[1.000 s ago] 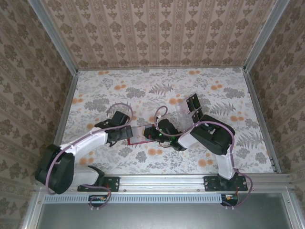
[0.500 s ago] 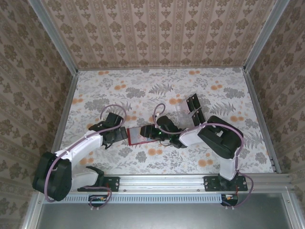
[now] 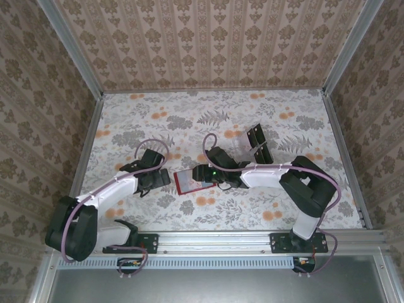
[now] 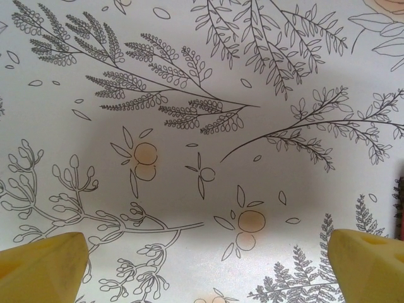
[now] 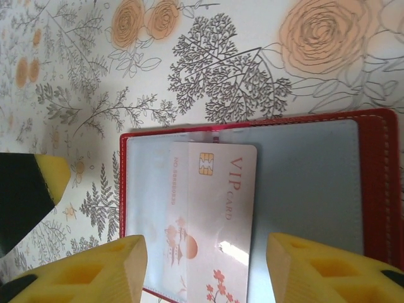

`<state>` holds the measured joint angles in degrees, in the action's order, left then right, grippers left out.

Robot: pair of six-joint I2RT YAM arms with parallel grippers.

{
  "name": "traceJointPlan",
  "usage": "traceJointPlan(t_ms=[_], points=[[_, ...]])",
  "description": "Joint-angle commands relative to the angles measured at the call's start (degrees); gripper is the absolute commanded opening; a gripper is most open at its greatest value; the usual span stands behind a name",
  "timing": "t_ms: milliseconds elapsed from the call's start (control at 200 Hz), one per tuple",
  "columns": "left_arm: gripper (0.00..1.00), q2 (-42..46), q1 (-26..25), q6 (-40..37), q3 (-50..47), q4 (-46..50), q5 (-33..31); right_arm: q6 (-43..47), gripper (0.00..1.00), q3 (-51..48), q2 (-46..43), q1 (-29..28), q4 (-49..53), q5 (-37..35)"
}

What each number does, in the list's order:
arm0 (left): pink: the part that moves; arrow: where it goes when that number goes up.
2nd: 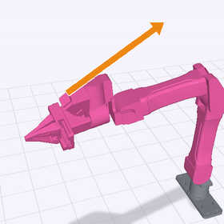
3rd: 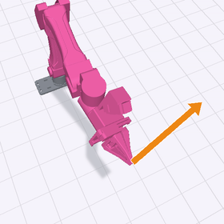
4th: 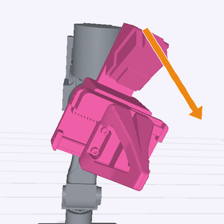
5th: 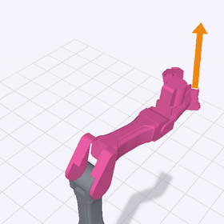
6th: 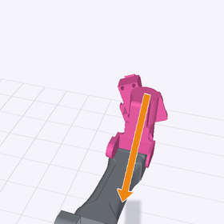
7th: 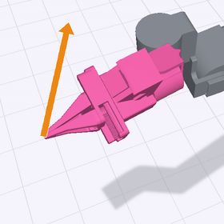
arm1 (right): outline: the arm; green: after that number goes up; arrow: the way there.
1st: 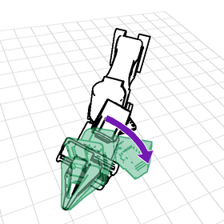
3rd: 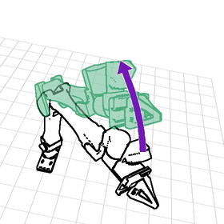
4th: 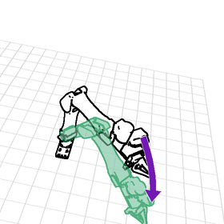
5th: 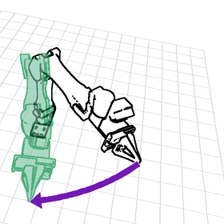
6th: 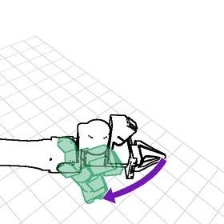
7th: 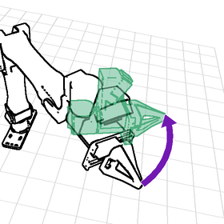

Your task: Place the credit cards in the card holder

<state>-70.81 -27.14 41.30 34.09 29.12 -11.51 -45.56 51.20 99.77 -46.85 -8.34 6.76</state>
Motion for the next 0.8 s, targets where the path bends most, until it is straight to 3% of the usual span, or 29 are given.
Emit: traceJointPlan(t_ms=[0,230,345,795], points=[[1.0,-0.5,-0.7,-0.9,-0.5,-0.3,0.6,3.3,0.48,2.7,-2.0,0.2,7.9,-3.4],[1.0,-1.7,-2.6,0.0,0.0,-0.5,0.1,5.6,0.17,5.8,-0.9,-0.4,12.4,-4.1],[1.0,-2.8,-3.5,0.3,0.3,-0.6,-0.3,6.2,0.09,7.2,0.9,-0.4,13.6,-3.9],[1.0,-7.5,-5.8,0.2,2.4,-1.4,-1.4,7.0,0.06,10.6,8.2,-0.4,14.6,-3.6]])
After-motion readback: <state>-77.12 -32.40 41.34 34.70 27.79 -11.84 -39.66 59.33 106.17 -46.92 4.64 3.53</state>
